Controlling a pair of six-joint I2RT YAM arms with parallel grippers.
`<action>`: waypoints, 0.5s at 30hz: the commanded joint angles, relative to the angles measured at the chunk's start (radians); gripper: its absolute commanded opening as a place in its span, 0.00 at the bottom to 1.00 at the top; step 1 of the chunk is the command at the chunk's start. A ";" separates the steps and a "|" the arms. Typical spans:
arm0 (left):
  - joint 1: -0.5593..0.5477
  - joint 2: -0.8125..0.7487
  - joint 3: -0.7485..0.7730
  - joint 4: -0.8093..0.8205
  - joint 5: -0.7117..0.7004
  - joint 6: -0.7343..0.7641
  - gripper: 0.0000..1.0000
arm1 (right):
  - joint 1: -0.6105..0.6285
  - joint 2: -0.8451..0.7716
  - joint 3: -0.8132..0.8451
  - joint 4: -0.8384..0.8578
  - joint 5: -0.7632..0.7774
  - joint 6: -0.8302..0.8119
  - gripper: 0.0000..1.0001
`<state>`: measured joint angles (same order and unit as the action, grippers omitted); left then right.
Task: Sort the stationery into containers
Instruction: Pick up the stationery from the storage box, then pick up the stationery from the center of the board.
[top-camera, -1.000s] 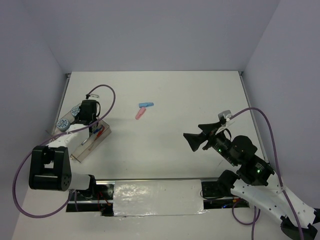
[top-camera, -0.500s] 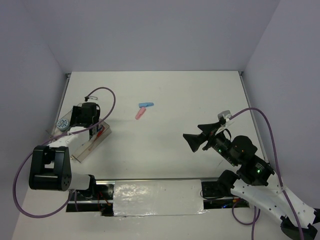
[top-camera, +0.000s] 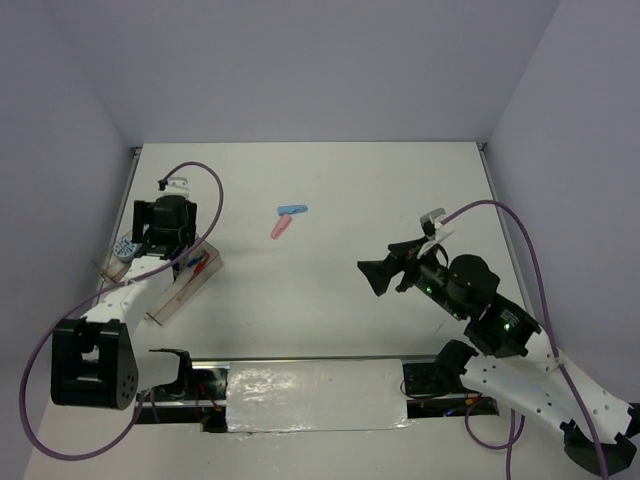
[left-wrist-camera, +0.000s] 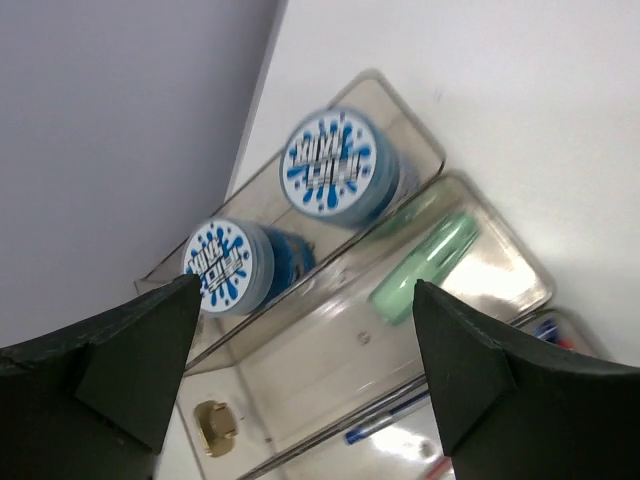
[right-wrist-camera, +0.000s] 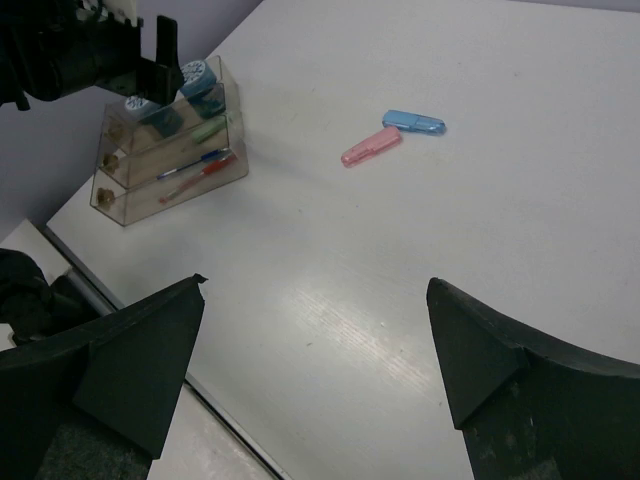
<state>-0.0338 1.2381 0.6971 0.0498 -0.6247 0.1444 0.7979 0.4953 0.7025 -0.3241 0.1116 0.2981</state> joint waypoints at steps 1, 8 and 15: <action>-0.031 -0.075 0.099 -0.010 -0.026 -0.158 0.99 | -0.005 0.130 0.139 -0.006 0.002 0.007 1.00; -0.031 -0.054 0.337 -0.315 0.310 -0.364 0.99 | -0.012 0.327 0.425 -0.107 -0.027 -0.023 1.00; -0.026 -0.075 0.291 -0.237 0.455 -0.520 0.99 | -0.014 0.338 0.471 -0.130 -0.010 -0.077 1.00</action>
<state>-0.0631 1.1694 0.9775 -0.1944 -0.3088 -0.2722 0.7910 0.8413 1.1465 -0.4313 0.0956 0.2611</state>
